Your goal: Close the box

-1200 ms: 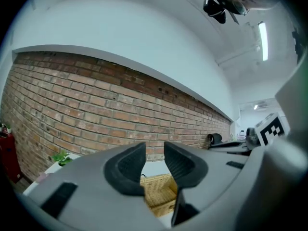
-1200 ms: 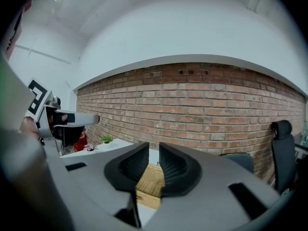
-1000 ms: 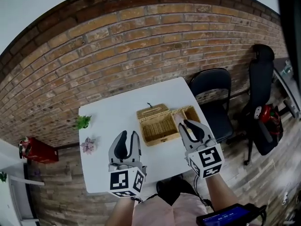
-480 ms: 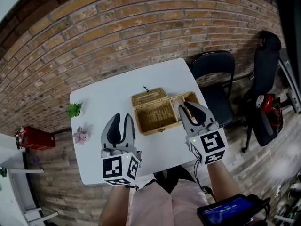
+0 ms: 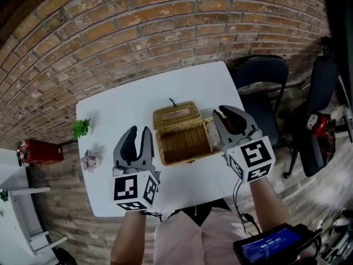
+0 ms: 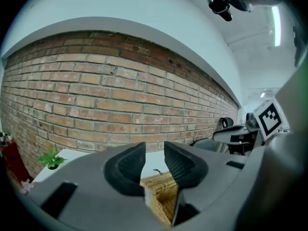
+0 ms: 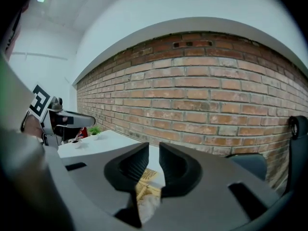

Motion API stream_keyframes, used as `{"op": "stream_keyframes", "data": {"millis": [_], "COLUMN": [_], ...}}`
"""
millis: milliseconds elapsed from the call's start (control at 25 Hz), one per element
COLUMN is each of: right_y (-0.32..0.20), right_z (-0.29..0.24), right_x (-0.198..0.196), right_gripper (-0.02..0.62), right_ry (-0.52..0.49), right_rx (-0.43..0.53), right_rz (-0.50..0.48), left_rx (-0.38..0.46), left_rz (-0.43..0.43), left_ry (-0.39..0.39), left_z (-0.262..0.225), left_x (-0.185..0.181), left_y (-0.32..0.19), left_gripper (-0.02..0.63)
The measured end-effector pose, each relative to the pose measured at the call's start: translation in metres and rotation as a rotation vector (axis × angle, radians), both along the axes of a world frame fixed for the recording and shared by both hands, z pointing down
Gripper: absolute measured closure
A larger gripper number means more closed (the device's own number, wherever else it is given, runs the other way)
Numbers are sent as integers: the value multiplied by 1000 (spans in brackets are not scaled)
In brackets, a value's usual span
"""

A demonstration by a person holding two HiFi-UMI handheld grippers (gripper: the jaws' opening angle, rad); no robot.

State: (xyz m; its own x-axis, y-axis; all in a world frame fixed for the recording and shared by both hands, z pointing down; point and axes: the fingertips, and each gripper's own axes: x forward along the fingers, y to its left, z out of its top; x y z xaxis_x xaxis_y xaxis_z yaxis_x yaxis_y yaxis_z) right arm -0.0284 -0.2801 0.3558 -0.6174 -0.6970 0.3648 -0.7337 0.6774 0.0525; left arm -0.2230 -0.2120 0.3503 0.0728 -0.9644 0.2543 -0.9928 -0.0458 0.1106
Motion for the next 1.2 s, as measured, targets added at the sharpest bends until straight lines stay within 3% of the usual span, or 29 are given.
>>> {"op": "stream_keyframes", "data": {"millis": [400, 520, 680, 920, 1040, 1200], "right_y": [-73, -84, -87, -74, -71, -60], "right_z": [47, 70, 103, 147, 159, 163], "right_x": [-8, -16, -26, -36, -36, -46], "right_gripper": [523, 513, 505, 457, 447, 351], "right_ry": [116, 129, 97, 4, -44, -107], "right_rx": [-81, -185, -420, -916, -1112, -1313], "right_rz": [-99, -182, -309, -448, -448, -517], "left_rx": [-120, -186, -310, -550, -615, -716], "left_rz": [-12, 17, 82, 207, 237, 192], "left_ry": [-3, 107, 352, 746, 820, 824], "left_z": [49, 73, 109, 150, 163, 189], "left_x": [-28, -29, -26, -17, -15, -20], "left_y": [-60, -72, -80, -73, -71, -64], "left_gripper": [480, 480, 480, 438, 425, 416]}}
